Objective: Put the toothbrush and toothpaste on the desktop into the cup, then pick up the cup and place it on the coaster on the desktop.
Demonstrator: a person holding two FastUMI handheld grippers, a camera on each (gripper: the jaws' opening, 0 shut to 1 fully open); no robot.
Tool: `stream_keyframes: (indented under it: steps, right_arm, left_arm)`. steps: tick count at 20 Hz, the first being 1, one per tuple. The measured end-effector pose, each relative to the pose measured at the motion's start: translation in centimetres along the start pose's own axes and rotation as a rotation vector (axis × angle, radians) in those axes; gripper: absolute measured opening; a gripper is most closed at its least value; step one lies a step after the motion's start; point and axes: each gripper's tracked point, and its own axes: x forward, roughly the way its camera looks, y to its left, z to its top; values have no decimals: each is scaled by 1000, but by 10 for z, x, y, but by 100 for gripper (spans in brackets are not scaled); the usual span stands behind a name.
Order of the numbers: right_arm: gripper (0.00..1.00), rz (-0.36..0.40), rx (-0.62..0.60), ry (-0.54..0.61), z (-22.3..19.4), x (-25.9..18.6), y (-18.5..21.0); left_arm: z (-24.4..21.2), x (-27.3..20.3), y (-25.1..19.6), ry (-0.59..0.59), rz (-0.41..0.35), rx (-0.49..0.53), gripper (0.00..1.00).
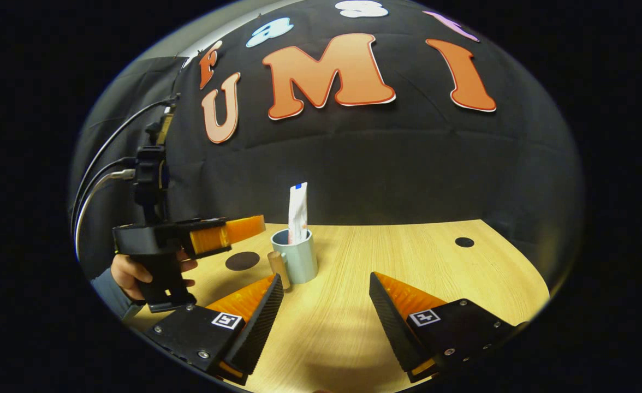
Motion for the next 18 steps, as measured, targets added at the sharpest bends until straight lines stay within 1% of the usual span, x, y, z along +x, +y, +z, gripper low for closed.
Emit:
stream_keyframes:
  steps: [2, 6, 10, 12, 15, 18]
  right_arm:
    - [95, 11, -2, 16, 7, 3, 10]
    - [95, 29, -1, 85, 12, 15, 27]
    - [95, 49, 24, 146, 21, 23, 49]
    - [95, 42, 20, 161, 27, 31, 55]
    - [94, 11, -14, 177, 41, 43, 61]
    - [94, 5, -29, 207, 52, 57, 74]
  left_arm:
    - [2, -22, 11, 2, 17, 17, 96]
    - [-2, -63, 30, 13, 44, 18, 96]
    - [-12, -98, 46, 24, 72, 47, 97]
    - [-15, -115, 54, 13, 79, 57, 99]
    - [-18, -134, 71, -20, 121, 82, 98]
    - [-18, -155, 84, -52, 148, 76, 98]
